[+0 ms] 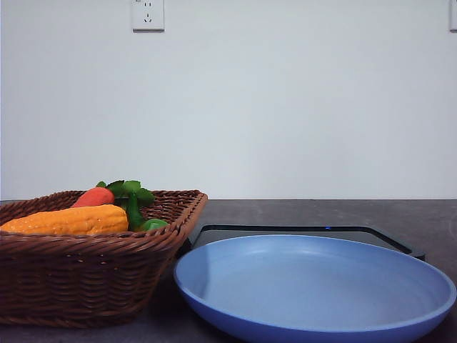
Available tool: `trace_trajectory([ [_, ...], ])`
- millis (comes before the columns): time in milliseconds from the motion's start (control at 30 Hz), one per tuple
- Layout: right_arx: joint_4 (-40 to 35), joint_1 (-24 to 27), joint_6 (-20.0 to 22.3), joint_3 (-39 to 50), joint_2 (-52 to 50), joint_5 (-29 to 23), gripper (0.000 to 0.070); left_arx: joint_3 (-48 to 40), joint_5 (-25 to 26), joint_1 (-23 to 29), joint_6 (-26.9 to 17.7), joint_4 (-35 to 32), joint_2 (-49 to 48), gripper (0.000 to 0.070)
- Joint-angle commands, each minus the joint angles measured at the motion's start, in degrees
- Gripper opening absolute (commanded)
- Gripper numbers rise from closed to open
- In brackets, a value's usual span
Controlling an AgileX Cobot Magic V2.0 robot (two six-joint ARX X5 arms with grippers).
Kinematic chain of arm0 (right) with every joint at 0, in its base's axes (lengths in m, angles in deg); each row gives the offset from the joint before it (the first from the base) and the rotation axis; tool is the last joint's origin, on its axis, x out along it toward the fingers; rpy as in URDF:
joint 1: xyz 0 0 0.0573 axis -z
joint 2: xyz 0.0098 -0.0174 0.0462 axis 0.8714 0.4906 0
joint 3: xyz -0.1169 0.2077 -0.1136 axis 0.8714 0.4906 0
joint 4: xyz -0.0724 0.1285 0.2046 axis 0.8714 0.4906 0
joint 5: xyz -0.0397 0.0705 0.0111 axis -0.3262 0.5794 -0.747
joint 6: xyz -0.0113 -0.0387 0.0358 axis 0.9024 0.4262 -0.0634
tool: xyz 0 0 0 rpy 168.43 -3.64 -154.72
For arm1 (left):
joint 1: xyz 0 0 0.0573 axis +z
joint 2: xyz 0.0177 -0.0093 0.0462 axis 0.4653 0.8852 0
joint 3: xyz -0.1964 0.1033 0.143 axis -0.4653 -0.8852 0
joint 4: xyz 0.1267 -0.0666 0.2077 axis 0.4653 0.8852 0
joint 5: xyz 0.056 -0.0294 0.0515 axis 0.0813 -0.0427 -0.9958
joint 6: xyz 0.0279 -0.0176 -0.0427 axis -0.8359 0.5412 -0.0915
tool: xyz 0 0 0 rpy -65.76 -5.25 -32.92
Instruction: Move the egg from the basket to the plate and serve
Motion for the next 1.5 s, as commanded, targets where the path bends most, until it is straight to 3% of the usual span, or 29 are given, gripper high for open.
trace_trajectory([
  [0,1.56,0.09,-0.21,-2.54,1.00,-0.18,0.0000,2.48,0.46,0.02,0.02,1.56,1.26,0.0000],
  [167,5.70,0.09,3.01,-9.68,6.85,-0.50,0.0000,7.93,2.99,0.02,-3.04,3.89,7.77,0.0000],
  [333,9.87,0.09,6.64,-17.21,15.91,0.20,0.0000,13.73,9.17,0.02,-7.96,4.32,17.05,0.0000],
  [467,13.71,0.07,10.70,-23.11,23.70,5.52,0.0000,18.99,15.81,0.00,-10.77,6.11,24.55,0.0000],
  [800,30.20,0.07,18.74,-33.79,40.07,13.14,0.0000,31.71,28.12,-1.91,-20.45,21.19,41.05,0.0000],
  [867,32.55,0.06,19.06,-33.85,42.11,15.13,0.0000,33.06,29.23,-2.86,-21.80,22.34,43.15,0.0000],
  [967,35.10,-0.07,19.23,-33.50,45.05,15.02,0.0074,33.56,30.35,-4.44,-23.39,22.01,44.96,0.0047],
  [1067,34.78,-1.24,18.78,-32.15,47.70,15.02,0.0196,33.56,30.24,-5.56,-23.39,21.33,45.97,0.0179],
  [1167,33.06,-3.11,17.40,-29.95,50.24,15.00,0.0238,33.56,30.13,-6.05,-23.37,20.98,46.34,0.0284],
  [1467,21.96,-9.07,13.12,-22.91,58.34,15.13,0.0238,33.56,30.13,-6.10,-23.17,19.25,46.34,0.0305],
])
